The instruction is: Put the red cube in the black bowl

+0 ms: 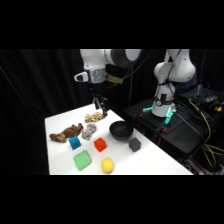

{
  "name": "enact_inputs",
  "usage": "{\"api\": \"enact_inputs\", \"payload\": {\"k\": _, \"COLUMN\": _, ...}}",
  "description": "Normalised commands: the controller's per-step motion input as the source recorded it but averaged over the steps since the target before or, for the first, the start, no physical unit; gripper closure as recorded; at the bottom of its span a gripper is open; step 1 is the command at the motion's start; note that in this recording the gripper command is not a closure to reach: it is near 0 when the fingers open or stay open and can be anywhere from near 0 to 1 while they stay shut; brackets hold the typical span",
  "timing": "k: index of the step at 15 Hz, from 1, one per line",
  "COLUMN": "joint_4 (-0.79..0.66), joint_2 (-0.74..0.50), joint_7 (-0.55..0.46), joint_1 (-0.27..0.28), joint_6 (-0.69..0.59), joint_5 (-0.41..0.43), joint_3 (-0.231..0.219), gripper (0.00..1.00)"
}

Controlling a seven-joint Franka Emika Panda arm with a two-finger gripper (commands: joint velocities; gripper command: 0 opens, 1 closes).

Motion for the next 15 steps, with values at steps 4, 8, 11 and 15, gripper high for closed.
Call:
{"api": "enact_inputs", "payload": {"k": 4, "joint_4": 0.07, "joint_2": 0.06, "joint_7": 0.04, "joint_1": -0.008, "joint_6": 0.03, "joint_5": -0.004, "joint_3": 0.030, "gripper": 0.00}}
{"api": "enact_inputs", "payload": {"k": 8, "joint_4": 0.24, "joint_2": 0.24, "joint_7": 0.04, "joint_1": 0.035, "joint_6": 0.21, "joint_5": 0.044, "joint_3": 0.067, "gripper": 0.00}}
{"api": "enact_inputs", "payload": {"k": 11, "joint_4": 0.25, "joint_2": 0.35, "joint_7": 0.05, "joint_1": 0.017, "joint_6": 0.36, "joint_5": -0.082, "joint_3": 0.007, "gripper": 0.00}}
{"api": "enact_inputs", "payload": {"k": 15, "joint_4": 0.12, "joint_2": 0.25, "joint_7": 0.04, "joint_1": -0.012, "joint_6": 0.30, "joint_5": -0.084, "joint_3": -0.027, "gripper": 0.00}}
